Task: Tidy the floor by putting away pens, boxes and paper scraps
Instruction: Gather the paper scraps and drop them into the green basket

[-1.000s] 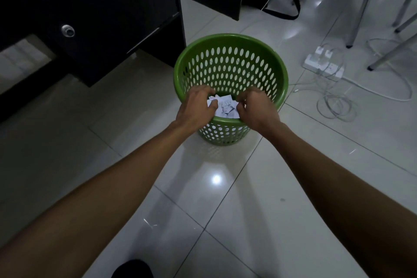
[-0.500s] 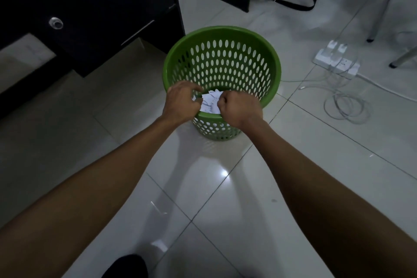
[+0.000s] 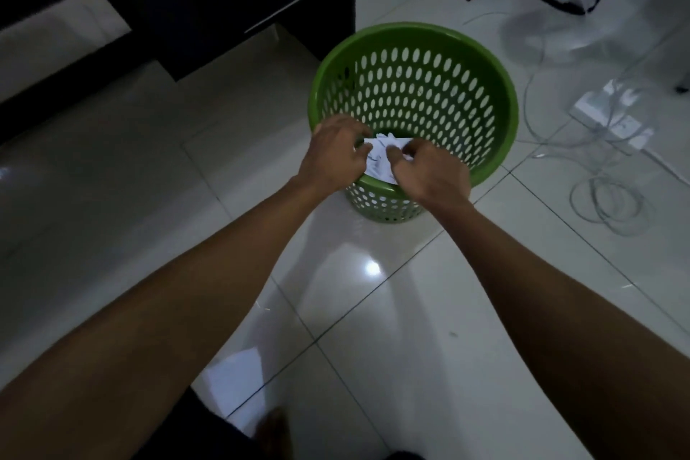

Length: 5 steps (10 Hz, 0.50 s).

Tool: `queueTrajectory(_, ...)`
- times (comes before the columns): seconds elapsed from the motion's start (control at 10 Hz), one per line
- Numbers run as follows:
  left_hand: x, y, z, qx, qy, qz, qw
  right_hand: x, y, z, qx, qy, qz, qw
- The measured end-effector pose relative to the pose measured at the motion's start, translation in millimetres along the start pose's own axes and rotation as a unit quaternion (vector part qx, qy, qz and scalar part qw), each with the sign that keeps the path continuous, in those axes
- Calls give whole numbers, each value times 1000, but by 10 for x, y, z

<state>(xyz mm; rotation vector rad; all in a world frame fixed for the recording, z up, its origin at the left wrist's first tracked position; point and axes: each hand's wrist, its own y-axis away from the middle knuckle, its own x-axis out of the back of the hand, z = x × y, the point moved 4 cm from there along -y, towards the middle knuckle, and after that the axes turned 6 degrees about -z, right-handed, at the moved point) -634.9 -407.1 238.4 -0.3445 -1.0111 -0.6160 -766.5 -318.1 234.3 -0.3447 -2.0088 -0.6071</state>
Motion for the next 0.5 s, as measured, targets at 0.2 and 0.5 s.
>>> queueTrajectory(0.2, -8, 14, -25, -41, 30, -7, 999, -32, 39, -59, -26, 78, 15, 997)
queueTrajectory(0.5, 254, -93, 47, 16, 53, -104, 993, 120, 42, -150, -37, 9, -98, 994)
